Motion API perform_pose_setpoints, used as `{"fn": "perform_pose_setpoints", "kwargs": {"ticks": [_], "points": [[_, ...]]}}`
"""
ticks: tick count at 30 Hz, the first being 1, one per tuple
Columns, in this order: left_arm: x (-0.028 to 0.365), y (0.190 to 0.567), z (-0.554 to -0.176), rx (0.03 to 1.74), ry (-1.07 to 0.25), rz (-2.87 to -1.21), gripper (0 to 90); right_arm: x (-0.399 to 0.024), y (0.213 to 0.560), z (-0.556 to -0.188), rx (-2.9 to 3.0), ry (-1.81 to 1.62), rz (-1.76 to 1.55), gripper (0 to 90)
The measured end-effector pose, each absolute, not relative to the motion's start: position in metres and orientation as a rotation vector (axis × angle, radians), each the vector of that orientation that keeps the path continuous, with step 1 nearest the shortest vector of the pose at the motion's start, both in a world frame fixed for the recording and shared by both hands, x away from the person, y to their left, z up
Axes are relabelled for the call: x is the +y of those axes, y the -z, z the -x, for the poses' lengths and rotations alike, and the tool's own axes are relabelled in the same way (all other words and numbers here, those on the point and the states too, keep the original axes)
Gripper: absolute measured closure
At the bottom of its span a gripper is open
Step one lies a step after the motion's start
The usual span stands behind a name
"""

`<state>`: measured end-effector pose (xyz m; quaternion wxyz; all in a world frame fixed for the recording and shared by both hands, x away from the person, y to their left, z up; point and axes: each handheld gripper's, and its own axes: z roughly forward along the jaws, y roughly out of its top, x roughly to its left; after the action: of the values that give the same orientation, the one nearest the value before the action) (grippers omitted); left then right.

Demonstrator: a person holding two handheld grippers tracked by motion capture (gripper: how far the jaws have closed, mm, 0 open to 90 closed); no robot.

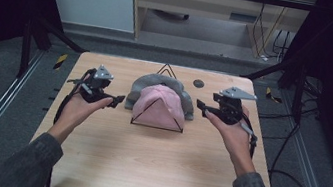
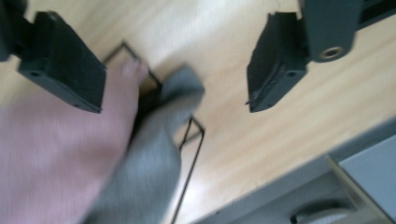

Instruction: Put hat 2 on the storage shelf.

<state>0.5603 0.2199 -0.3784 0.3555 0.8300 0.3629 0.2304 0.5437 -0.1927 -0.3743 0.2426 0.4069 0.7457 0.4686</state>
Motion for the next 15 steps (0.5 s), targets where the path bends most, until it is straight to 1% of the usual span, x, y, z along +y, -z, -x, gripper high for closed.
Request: {"fn": "perform_pose_setpoints", "kwargs": {"ticks": [3,7,8,10,12,15], "points": [[0.226,0.397,-0.544,0.957,-0.540,-2.158,13.5,-0.199,0.387,-0.533,2.047,-1.250,-1.129,25.0],[0.230,0.426,-0.527,0.974,-0.475,-2.212,10.1,-0.206,0.417,-0.516,2.103,-1.207,-1.172,20.4],[0.231,0.431,-0.525,0.977,-0.479,-2.221,9.7,-0.206,0.422,-0.513,2.110,-1.204,-1.180,19.9],[0.234,0.443,-0.520,1.000,-0.448,-2.229,9.6,-0.207,0.435,-0.506,2.128,-1.183,-1.194,18.1],[0.237,0.455,-0.516,1.026,-0.418,-2.219,9.4,-0.206,0.450,-0.501,2.167,-1.167,-1.238,14.5],[0.240,0.466,-0.510,1.053,-0.408,-2.240,8.9,-0.206,0.473,-0.495,2.227,-1.100,-1.257,10.6]]}}
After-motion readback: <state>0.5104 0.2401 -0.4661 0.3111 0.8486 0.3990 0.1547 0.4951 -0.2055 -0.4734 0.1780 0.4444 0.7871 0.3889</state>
